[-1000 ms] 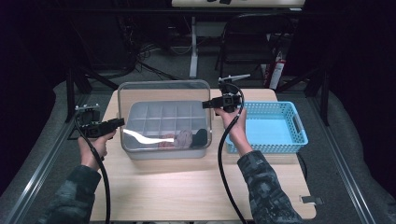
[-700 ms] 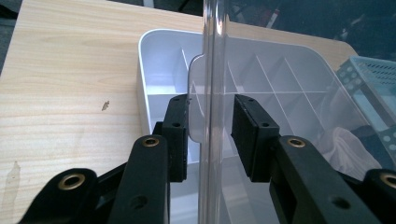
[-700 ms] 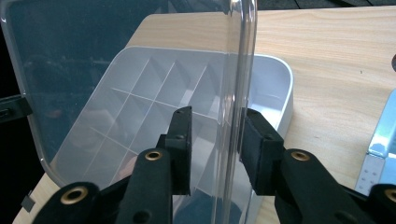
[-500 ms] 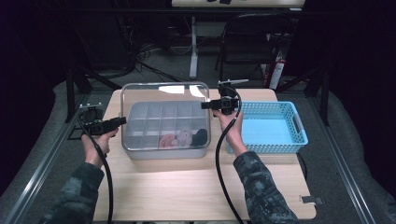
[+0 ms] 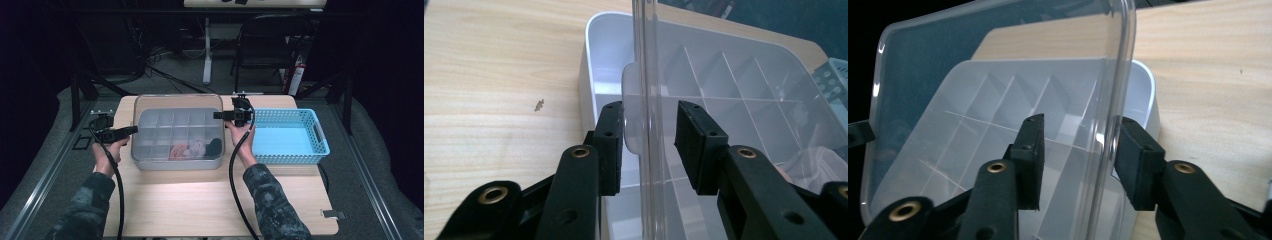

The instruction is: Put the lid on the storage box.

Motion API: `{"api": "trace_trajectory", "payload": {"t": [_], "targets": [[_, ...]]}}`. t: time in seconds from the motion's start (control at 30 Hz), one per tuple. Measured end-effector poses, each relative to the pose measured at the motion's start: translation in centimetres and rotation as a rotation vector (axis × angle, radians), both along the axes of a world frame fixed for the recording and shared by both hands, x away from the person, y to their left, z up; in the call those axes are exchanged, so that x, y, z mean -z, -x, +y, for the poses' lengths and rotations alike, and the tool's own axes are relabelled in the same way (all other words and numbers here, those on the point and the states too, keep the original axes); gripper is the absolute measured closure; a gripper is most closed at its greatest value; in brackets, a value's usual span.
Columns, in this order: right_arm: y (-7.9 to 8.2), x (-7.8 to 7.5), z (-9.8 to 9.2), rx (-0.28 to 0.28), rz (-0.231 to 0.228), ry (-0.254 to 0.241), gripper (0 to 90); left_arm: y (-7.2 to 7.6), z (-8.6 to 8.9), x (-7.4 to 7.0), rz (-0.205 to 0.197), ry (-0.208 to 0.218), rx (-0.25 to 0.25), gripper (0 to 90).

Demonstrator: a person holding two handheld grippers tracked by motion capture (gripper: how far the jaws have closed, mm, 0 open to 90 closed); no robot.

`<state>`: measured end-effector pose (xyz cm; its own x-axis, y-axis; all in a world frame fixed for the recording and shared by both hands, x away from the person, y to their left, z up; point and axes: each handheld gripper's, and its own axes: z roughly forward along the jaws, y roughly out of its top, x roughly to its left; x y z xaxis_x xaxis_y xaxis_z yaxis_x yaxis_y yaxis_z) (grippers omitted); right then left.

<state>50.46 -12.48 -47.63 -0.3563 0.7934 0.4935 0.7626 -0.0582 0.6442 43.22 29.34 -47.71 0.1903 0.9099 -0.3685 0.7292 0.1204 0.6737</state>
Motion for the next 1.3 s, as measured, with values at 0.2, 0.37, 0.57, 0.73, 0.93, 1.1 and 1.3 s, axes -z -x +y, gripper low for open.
{"api": "trace_trajectory", "payload": {"t": [0.2,0.37,0.57,0.73,0.93,1.1,1.3], "targets": [[-0.9,2.5,0.4,0.018,0.103,0.046,50.4,-0.6,-1.5,0.7,0.014,-0.119,0.011,65.3],[-0.4,2.4,-0.3,0.036,0.085,0.129,42.2,0.3,-1.4,0.8,-0.020,-0.176,0.007,56.6],[1.0,0.8,0.3,-0.006,0.057,0.236,33.3,2.2,-1.3,0.3,-0.070,-0.169,0.056,48.3],[3.1,0.2,-0.3,-0.044,0.050,0.255,37.1,3.9,-0.9,0.5,-0.094,-0.151,0.085,44.3],[5.8,0.6,-1.0,-0.096,0.051,0.277,46.4,5.9,-0.2,1.6,-0.106,-0.121,0.137,40.7],[6.7,1.0,-0.6,-0.129,0.044,0.270,56.2,6.9,-0.1,2.5,-0.101,-0.106,0.196,37.9],[6.8,1.3,-0.4,-0.145,0.052,0.266,63.3,7.7,-0.1,3.1,-0.093,-0.116,0.260,35.7]]}}
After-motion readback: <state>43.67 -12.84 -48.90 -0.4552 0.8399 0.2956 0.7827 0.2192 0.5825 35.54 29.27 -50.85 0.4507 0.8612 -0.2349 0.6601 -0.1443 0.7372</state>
